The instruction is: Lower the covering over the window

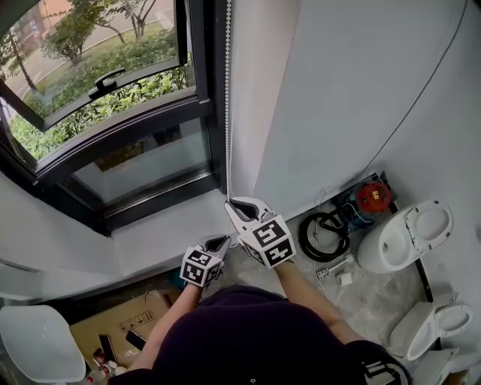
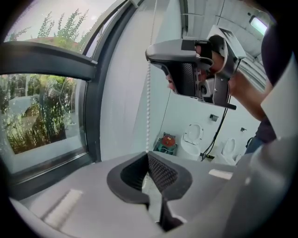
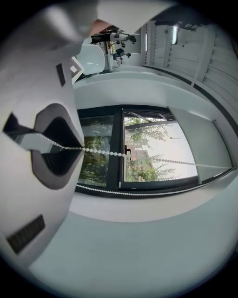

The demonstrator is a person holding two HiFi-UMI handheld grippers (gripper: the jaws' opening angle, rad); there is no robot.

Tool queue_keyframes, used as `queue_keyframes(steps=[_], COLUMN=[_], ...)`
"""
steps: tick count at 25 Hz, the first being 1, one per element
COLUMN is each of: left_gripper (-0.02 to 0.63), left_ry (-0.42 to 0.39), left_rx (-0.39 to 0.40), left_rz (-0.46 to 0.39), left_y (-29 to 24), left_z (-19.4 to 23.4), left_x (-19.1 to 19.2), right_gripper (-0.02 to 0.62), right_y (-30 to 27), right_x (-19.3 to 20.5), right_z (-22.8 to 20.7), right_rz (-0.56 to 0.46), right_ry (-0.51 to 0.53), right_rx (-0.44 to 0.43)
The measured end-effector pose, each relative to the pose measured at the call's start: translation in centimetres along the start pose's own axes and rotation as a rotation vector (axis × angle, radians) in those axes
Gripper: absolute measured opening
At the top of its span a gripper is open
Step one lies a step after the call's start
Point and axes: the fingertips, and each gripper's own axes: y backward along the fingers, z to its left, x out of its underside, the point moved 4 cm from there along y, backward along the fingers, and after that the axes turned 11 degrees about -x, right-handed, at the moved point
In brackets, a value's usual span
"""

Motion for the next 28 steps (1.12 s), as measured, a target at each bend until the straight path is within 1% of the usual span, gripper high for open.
queue_keyframes(steps=[4, 8, 12, 15, 19, 21, 23, 24, 26, 28], left_gripper=[0.012, 0.012, 0.012, 0.013, 0.014, 0.014, 0.014, 0.025, 0.085, 0.105], left_ry=[-0.001, -0.018, 0.001, 0.002, -0.007, -0.011, -0.023, -0.034, -0.074, -0.12], left_rx=[0.02, 0.031, 0.03, 0.021, 0.007, 0.002, 0.011, 0.015, 0.008, 0.002], left_rz=[0.026, 0.068, 0.073, 0.059, 0.025, -0.006, -0.054, -0.077, -0.094, -0.092], left_y=[-0.2, -0.3, -0.1, 0.0, 0.2, 0.5, 0.8, 1.0, 1.5, 2.1], left_z=[-0.4, -0.6, -0.5, -0.3, -0.5, -0.4, -0.4, -0.4, -0.4, -0.5], left_x=[0.3, 1.0, 1.3, 1.0, 0.5, -0.2, -1.4, -2.0, -3.2, -4.1], right_gripper=[0.021, 0.021, 0.021, 0.021, 0.021, 0.021, 0.021, 0.018, 0.018, 0.018], right_y=[-0.3, -1.4, -1.9, -2.3, -2.6, -2.7, -2.9, -2.9, -2.9, -2.8], right_x=[0.4, 2.4, 5.0, 7.0, 9.0, 9.5, 9.8, 9.9, 10.0, 10.1], right_z=[-0.1, 0.3, 0.4, 0.2, 0.3, 0.4, 0.3, 0.2, 0.0, -0.3], right_rz=[0.006, 0.115, 0.164, 0.208, 0.24, 0.253, 0.262, 0.261, 0.257, 0.259], right_ry=[-0.022, -0.005, -0.043, -0.074, -0.109, -0.114, -0.113, -0.113, -0.116, -0.117], right_rx=[-0.007, -0.018, -0.018, -0.025, -0.033, -0.037, -0.037, -0.035, -0.03, -0.025])
